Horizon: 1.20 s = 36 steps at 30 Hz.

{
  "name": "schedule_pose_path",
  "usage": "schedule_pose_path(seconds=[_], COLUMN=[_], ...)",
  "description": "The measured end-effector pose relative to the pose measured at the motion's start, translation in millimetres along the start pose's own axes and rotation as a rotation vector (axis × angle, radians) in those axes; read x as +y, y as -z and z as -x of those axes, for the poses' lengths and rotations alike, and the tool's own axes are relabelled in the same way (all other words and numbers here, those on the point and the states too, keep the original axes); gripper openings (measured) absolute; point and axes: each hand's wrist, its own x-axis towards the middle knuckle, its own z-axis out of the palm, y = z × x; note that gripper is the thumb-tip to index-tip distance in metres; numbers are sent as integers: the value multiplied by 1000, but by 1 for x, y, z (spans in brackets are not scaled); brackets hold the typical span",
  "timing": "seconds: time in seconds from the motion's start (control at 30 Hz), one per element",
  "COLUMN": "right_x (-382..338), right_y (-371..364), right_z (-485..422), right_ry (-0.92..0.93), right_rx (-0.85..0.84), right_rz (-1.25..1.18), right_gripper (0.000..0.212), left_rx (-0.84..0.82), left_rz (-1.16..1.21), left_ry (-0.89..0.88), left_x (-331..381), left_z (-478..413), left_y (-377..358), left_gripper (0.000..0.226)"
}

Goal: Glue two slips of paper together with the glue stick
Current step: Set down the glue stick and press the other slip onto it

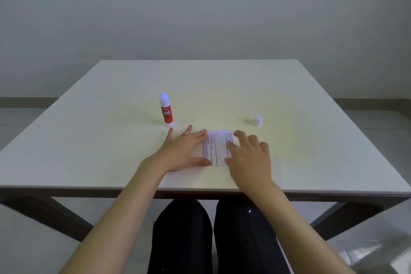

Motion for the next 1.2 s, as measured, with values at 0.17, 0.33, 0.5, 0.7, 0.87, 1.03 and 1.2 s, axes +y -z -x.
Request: schedule_pose_path(seconds=[0.17,0.33,0.5,0.7,0.87,1.03,1.2], right_x=[-14,1,-13,0,-5,-3,22], right_y=[-19,-14,-17,-20,-13,-23,-10], right_z=[18,-34,-20,-10,-38,6,-35], right_ry=[273,139,194,231,135,347,166], right_rx=[-124,-284,-252,-273,-296,-285,-321], right_rz=[-114,-76,-109,-87,-19,-213,-32], right_gripper=[55,61,71,73,67,76,58], left_rx=[-25,-37,-54,-101,-127,-150,-170], left_rz=[-41,-46,-4,-26,-17,-12,-31], left_ry=[-14,-13,-21,-25,10,20,39], left_x=[-4,-2,-3,-4,3,2,3], left_z=[-3,-2,-2,-1,-1,-2,-3], left_y=[1,2,2,5,8,10,12], left_gripper=[87,90,87,94,93,91,95])
